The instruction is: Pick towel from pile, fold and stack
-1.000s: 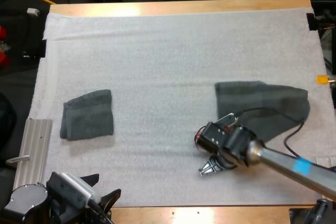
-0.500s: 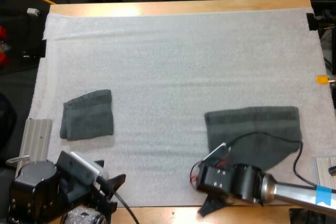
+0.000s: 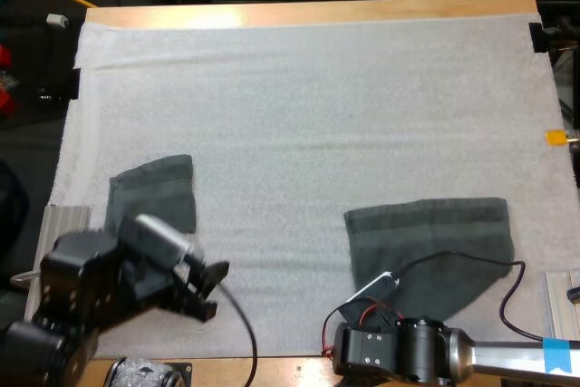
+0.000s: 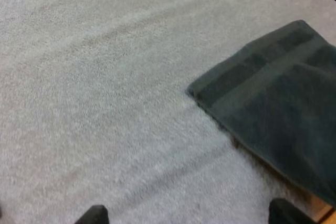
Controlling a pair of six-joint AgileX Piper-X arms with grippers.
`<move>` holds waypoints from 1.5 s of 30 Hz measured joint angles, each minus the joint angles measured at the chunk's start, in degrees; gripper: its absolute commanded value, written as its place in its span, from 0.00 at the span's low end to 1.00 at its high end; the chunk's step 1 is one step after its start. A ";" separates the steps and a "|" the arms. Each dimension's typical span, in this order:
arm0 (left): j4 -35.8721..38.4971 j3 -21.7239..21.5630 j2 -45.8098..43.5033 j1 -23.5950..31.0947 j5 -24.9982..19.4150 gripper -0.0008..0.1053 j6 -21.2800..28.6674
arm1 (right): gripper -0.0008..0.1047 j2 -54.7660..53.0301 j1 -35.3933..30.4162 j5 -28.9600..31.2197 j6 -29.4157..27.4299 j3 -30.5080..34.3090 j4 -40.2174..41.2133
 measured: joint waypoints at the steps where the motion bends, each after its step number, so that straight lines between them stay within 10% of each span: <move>1: -0.37 0.00 0.98 0.00 0.46 0.57 0.00 | 0.01 0.00 -0.03 0.63 0.16 0.00 0.00; 17: -14.65 0.00 28.95 -0.44 11.49 0.57 0.19 | 0.01 0.00 -0.03 4.24 1.86 0.00 0.00; 31: -28.70 -1.27 43.47 -15.15 7.95 0.57 0.36 | 0.01 0.00 -0.03 4.24 4.06 0.00 0.00; 45: -29.47 -15.36 60.38 -19.39 1.97 0.57 1.01 | 0.01 0.00 -0.03 4.24 5.57 0.00 0.00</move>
